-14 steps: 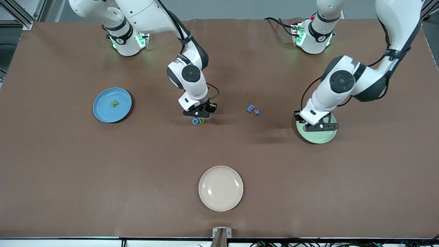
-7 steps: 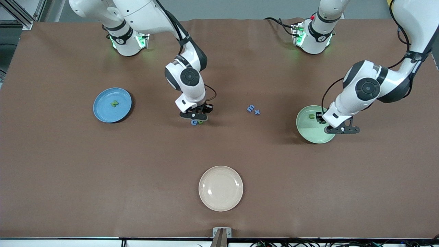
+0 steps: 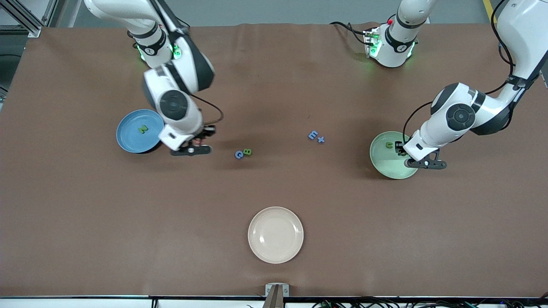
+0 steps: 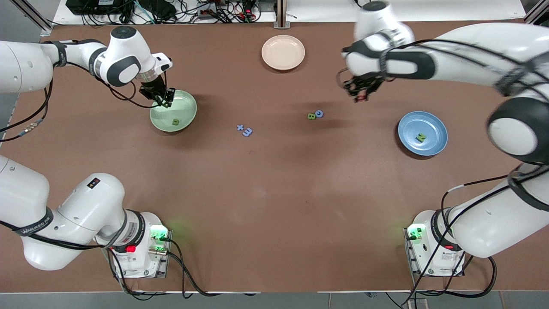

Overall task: Sort uppercase to blue plate, lowercase to green plate
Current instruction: 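Place the b on the green plate while the right gripper drops the O, then move the left gripper to the blue e while the right gripper reaches the G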

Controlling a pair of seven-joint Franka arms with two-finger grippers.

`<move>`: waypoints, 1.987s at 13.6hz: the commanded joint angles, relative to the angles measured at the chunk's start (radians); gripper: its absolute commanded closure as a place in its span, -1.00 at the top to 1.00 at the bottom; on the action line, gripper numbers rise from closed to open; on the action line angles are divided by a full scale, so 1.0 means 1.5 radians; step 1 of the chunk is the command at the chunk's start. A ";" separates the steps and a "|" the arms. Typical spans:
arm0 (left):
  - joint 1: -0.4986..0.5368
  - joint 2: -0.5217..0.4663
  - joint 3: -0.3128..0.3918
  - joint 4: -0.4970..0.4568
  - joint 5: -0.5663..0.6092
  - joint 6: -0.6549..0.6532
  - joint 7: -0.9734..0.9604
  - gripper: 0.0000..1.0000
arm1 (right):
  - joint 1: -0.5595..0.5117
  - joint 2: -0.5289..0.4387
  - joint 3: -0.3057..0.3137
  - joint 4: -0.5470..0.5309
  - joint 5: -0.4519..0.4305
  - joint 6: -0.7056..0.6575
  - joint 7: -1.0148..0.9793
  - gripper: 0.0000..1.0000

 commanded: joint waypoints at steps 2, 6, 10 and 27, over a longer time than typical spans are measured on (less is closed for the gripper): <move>0.006 0.006 0.002 -0.008 0.028 0.010 -0.007 -0.36 | -0.111 -0.142 0.014 -0.163 -0.036 0.009 -0.151 -0.97; 0.006 0.007 0.002 -0.014 0.029 0.010 -0.007 -0.31 | -0.210 -0.166 0.014 -0.254 -0.048 0.016 -0.224 -1.00; 0.005 0.015 0.013 -0.023 0.051 0.012 -0.009 -0.31 | -0.293 -0.120 0.014 -0.268 -0.048 0.026 -0.296 -0.96; -0.209 0.035 -0.105 0.011 0.043 -0.018 -0.483 0.99 | -0.297 0.043 0.016 0.186 -0.049 -0.207 -0.240 1.00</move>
